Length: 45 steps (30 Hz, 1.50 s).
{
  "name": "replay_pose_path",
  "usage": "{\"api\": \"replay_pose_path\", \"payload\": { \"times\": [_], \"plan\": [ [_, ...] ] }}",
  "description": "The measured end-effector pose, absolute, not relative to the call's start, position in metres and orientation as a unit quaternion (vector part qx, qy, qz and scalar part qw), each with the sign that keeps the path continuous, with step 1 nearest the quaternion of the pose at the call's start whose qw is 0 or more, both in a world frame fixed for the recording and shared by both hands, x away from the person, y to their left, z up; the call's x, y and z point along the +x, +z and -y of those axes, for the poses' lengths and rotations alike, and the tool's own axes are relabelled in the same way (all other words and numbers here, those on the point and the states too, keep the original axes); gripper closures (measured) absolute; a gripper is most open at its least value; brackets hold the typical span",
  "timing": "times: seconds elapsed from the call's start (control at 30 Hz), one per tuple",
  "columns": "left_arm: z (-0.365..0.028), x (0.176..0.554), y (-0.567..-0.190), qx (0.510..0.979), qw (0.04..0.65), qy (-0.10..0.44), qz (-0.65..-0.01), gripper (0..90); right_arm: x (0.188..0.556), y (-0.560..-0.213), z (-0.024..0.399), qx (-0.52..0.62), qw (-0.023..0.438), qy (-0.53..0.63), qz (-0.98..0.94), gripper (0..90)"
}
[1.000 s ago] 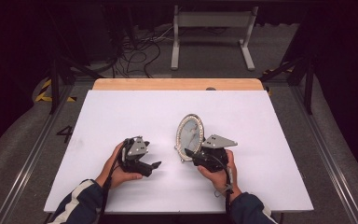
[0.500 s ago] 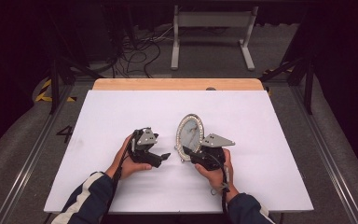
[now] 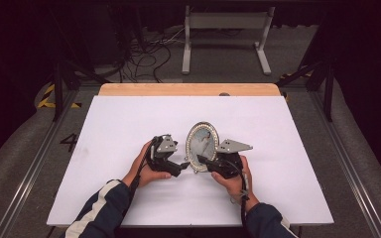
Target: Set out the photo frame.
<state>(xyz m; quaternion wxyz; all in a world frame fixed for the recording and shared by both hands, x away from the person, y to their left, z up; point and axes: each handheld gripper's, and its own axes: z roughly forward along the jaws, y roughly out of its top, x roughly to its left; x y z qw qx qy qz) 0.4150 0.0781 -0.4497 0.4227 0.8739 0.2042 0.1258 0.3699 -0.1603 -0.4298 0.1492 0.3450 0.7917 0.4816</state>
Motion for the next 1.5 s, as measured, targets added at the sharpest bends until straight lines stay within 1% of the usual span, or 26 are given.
{"api": "replay_pose_path", "payload": {
  "times": [0.07, 0.13, 0.23, 0.3, 0.43, 0.57, 0.67, 0.8, 0.83, 0.9, 0.97, 1.1, 1.23, 1.33, 1.5],
  "plan": [
    [-0.076, 0.417, -0.450, 0.873, 0.426, 0.121, -0.205, 14.0, 0.370, -0.430, 0.161, 0.348, 0.144, 0.485, -0.790, 73.0],
    [-0.074, 0.419, -0.450, 0.872, 0.428, 0.122, -0.202, 14.0, 0.369, -0.430, 0.160, 0.351, 0.149, 0.478, -0.791, 59.0],
    [-0.073, 0.421, -0.451, 0.873, 0.428, 0.120, -0.202, 14.3, 0.365, -0.429, 0.159, 0.347, 0.153, 0.472, -0.795, 58.1],
    [-0.072, 0.423, -0.450, 0.870, 0.433, 0.115, -0.206, 14.2, 0.360, -0.425, 0.160, 0.331, 0.161, 0.464, -0.806, 62.0],
    [-0.071, 0.427, -0.448, 0.865, 0.443, 0.102, -0.213, 13.8, 0.355, -0.419, 0.163, 0.323, 0.173, 0.456, -0.811, 63.7],
    [-0.070, 0.432, -0.450, 0.863, 0.448, 0.089, -0.217, 13.8, 0.348, -0.416, 0.173, 0.335, 0.180, 0.460, -0.803, 61.6],
    [-0.069, 0.436, -0.451, 0.859, 0.455, 0.082, -0.220, 14.4, 0.342, -0.413, 0.182, 0.342, 0.185, 0.468, -0.793, 61.9],
    [-0.067, 0.437, -0.452, 0.863, 0.451, 0.077, -0.214, 14.9, 0.337, -0.412, 0.187, 0.343, 0.187, 0.481, -0.785, 68.3],
    [-0.066, 0.436, -0.451, 0.864, 0.450, 0.079, -0.209, 15.8, 0.336, -0.411, 0.188, 0.341, 0.186, 0.485, -0.783, 70.2],
    [-0.066, 0.436, -0.451, 0.866, 0.448, 0.082, -0.205, 17.7, 0.335, -0.411, 0.188, 0.341, 0.187, 0.486, -0.782, 70.7],
    [-0.064, 0.434, -0.449, 0.869, 0.448, 0.082, -0.194, 19.0, 0.333, -0.410, 0.187, 0.337, 0.190, 0.490, -0.781, 75.1],
    [-0.061, 0.432, -0.450, 0.871, 0.449, 0.074, -0.188, 19.9, 0.333, -0.410, 0.187, 0.341, 0.190, 0.492, -0.778, 75.8],
    [-0.063, 0.431, -0.449, 0.869, 0.451, 0.072, -0.191, 23.2, 0.335, -0.410, 0.189, 0.346, 0.178, 0.499, -0.774, 76.4],
    [-0.064, 0.432, -0.448, 0.870, 0.450, 0.069, -0.192, 25.2, 0.335, -0.410, 0.189, 0.343, 0.181, 0.496, -0.777, 76.3],
    [-0.067, 0.431, -0.447, 0.874, 0.442, 0.066, -0.189, 25.8, 0.337, -0.410, 0.191, 0.337, 0.181, 0.496, -0.779, 76.3]
  ]
}}
